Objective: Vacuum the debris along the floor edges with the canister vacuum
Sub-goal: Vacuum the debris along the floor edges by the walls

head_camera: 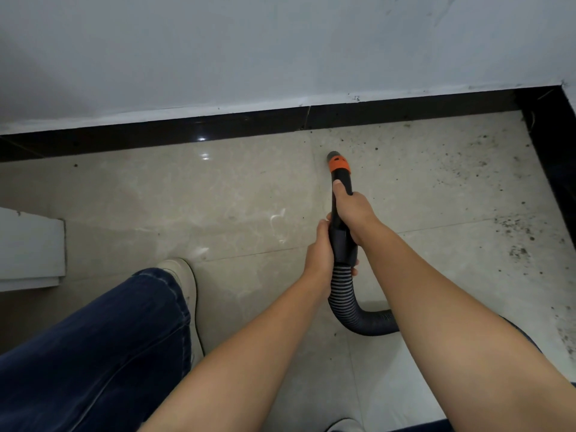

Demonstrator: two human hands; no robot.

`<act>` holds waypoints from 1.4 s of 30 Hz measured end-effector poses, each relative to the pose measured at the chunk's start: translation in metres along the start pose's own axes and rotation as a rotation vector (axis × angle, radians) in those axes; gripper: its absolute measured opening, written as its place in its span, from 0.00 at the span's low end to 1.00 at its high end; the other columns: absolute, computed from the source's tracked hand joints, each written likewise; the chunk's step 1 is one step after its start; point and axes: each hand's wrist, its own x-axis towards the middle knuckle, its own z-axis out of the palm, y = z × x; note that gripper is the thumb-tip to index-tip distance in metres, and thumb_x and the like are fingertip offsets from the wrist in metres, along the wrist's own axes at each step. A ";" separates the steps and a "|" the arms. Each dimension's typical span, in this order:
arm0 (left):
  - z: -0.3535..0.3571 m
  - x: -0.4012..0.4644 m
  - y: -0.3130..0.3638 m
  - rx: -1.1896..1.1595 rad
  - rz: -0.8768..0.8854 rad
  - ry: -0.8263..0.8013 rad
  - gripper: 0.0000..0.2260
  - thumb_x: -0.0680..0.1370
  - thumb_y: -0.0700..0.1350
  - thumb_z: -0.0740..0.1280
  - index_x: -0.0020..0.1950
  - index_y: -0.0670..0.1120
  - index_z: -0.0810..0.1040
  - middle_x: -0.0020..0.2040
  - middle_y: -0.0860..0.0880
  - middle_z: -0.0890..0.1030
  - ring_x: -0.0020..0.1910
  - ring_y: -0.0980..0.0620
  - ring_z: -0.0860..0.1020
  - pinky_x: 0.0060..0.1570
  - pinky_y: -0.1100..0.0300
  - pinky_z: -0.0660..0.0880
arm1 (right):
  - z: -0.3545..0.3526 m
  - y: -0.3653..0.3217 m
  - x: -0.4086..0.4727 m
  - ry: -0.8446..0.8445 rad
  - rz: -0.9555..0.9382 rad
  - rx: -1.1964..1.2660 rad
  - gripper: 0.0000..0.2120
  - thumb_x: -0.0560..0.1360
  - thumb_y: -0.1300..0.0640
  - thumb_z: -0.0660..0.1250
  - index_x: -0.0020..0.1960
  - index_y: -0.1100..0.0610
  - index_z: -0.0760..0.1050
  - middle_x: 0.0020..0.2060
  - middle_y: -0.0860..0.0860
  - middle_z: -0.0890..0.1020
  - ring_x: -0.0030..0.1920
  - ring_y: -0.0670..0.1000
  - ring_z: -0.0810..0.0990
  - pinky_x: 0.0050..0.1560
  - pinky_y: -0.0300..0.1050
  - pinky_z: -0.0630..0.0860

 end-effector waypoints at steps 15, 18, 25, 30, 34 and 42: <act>-0.004 0.015 0.010 -0.093 0.038 0.063 0.29 0.81 0.63 0.52 0.42 0.41 0.80 0.32 0.43 0.80 0.29 0.47 0.78 0.29 0.57 0.75 | 0.015 -0.018 0.011 -0.092 -0.049 -0.053 0.18 0.80 0.43 0.56 0.48 0.58 0.71 0.38 0.56 0.77 0.35 0.53 0.77 0.39 0.45 0.76; -0.001 0.017 0.013 -0.095 0.046 0.058 0.29 0.80 0.63 0.52 0.43 0.41 0.80 0.33 0.43 0.81 0.29 0.47 0.78 0.29 0.57 0.75 | 0.013 -0.021 0.013 -0.103 -0.056 -0.045 0.17 0.80 0.43 0.56 0.46 0.57 0.70 0.36 0.55 0.77 0.33 0.51 0.76 0.36 0.43 0.75; 0.000 0.029 0.022 -0.114 0.046 0.055 0.28 0.80 0.64 0.53 0.44 0.41 0.80 0.34 0.43 0.80 0.28 0.48 0.77 0.28 0.57 0.75 | 0.017 -0.031 0.023 -0.098 -0.074 -0.066 0.17 0.80 0.42 0.56 0.44 0.55 0.69 0.37 0.55 0.78 0.37 0.53 0.78 0.45 0.49 0.78; 0.003 0.035 0.026 -0.097 0.034 0.047 0.29 0.80 0.64 0.53 0.47 0.41 0.80 0.36 0.43 0.81 0.30 0.48 0.78 0.27 0.58 0.75 | 0.013 -0.034 0.026 -0.075 -0.066 -0.025 0.17 0.80 0.43 0.56 0.43 0.56 0.69 0.35 0.54 0.77 0.34 0.52 0.77 0.36 0.43 0.75; 0.012 0.036 0.026 -0.074 0.021 0.036 0.28 0.80 0.63 0.53 0.46 0.41 0.80 0.35 0.43 0.81 0.29 0.48 0.78 0.26 0.59 0.74 | 0.003 -0.033 0.029 -0.052 -0.056 -0.011 0.17 0.81 0.44 0.56 0.49 0.58 0.70 0.35 0.54 0.76 0.33 0.51 0.76 0.34 0.42 0.73; 0.022 0.043 0.029 0.007 -0.005 0.013 0.27 0.79 0.64 0.55 0.48 0.42 0.80 0.38 0.43 0.81 0.32 0.48 0.78 0.28 0.58 0.74 | -0.012 -0.028 0.038 0.006 -0.022 0.065 0.17 0.80 0.43 0.55 0.45 0.57 0.70 0.36 0.54 0.76 0.35 0.51 0.76 0.36 0.43 0.75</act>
